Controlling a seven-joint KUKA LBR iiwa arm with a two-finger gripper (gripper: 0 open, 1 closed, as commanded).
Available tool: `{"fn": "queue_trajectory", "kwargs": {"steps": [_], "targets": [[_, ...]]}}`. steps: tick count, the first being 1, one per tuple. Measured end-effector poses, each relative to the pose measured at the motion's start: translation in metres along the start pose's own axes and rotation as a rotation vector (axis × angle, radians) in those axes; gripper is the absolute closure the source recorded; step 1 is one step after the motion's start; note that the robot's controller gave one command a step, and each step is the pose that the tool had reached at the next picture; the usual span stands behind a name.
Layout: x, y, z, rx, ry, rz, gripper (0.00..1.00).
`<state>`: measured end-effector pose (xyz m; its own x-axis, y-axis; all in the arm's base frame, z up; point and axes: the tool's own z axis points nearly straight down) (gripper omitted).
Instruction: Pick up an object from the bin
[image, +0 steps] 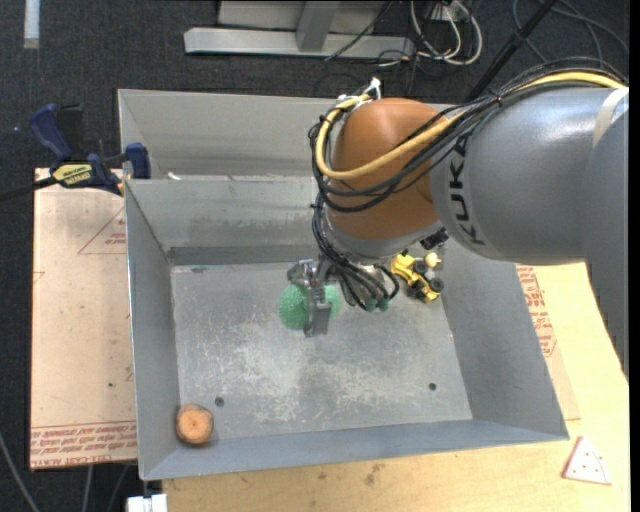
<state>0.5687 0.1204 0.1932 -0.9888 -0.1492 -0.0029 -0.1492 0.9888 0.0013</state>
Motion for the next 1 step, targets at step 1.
{"fn": "queue_trajectory", "kwargs": {"steps": [1], "targets": [[0.0115, 0.0013, -0.1375, 0.000, -0.002, 0.026, 1.00]]}}
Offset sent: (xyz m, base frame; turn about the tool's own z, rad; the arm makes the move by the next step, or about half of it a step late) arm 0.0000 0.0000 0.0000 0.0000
